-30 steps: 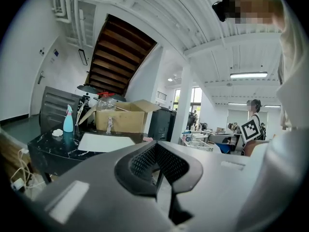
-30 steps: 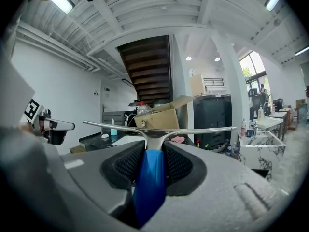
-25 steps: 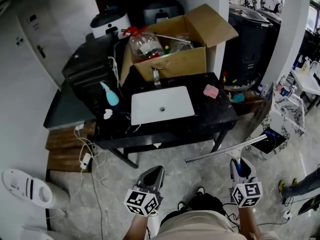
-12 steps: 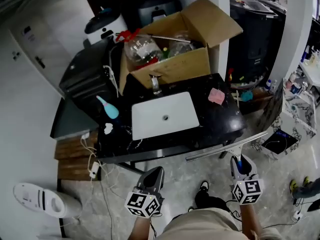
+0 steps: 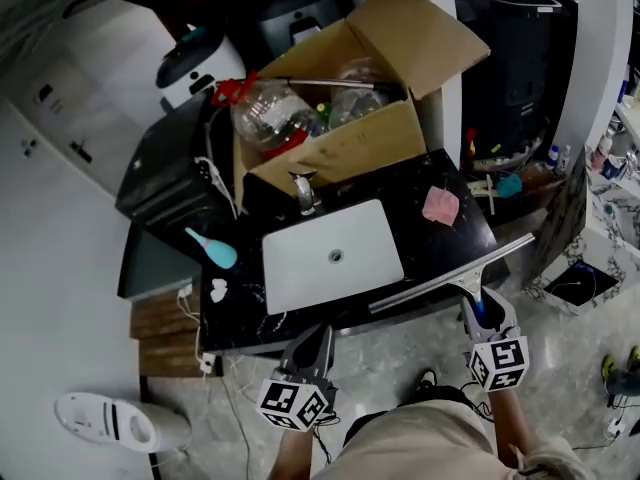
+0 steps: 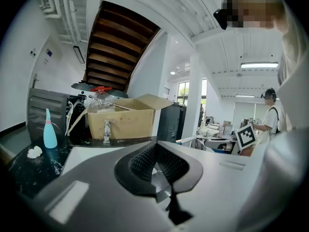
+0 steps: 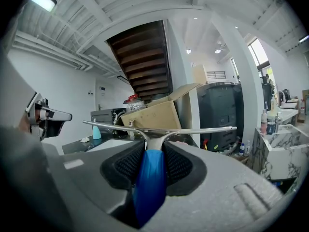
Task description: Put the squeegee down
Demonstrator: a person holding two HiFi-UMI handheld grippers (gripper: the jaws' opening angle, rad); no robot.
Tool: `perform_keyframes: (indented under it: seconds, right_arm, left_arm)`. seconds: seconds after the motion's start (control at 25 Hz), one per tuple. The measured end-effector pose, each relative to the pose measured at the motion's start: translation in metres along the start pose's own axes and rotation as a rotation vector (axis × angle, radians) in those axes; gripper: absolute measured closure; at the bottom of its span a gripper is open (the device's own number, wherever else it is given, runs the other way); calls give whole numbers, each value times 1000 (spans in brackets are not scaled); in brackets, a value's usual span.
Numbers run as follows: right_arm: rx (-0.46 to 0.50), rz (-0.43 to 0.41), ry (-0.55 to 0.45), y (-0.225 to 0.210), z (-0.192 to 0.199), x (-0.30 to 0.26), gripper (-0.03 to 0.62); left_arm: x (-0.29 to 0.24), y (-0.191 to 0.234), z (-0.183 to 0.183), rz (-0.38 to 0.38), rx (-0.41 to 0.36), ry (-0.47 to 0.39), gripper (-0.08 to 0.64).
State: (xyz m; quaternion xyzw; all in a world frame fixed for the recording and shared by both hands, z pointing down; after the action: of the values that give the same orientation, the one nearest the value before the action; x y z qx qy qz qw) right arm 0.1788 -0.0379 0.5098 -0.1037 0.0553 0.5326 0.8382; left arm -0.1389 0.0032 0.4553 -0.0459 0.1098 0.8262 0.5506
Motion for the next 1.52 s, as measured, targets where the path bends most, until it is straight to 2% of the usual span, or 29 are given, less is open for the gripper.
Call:
perform_keyframes:
  seconds: [0.28,0.44,0.64,0.88,1.08,1.28,1.52]
  right_arm:
    - [-18,11,59,-18,6,-36,466]
    - [-7,33,91,-25,11,-65,466]
    - [-28,116,103,-23,5,-90,466]
    - [-3,205,102,-28,-19,-122,466]
    - [-23,264,116,-26,-20,-138,466]
    - [-44,292,167,-30,-4,-150,466]
    - [-89,280,272,-54,27,-166,466]
  left_arm:
    - [-34,20,0,-7,32,48,545]
    - [-61,39,3,17,56,65,544]
    - [-95,71,-8,75,68,67,545]
    - [-145,108,-43,162,52,-13,545]
    - [-164,130,-45,223,60,-9,545]
    - [-172,146,-40,217,68,15,545]
    - [-178,143,-43,175,75,45,545]
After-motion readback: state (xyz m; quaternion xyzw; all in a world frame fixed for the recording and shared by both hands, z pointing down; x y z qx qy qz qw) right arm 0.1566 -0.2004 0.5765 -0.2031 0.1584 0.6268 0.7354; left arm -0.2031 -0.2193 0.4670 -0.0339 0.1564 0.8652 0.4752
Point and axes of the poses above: the fingertips, and each gripper's own axes: x backward along the fingers, y to its left, z out of its underside, the point moved 5 cm from there along x, backward along the fingers, and after that the axes turned 5 degrees about -z, right-handed, at the moved point
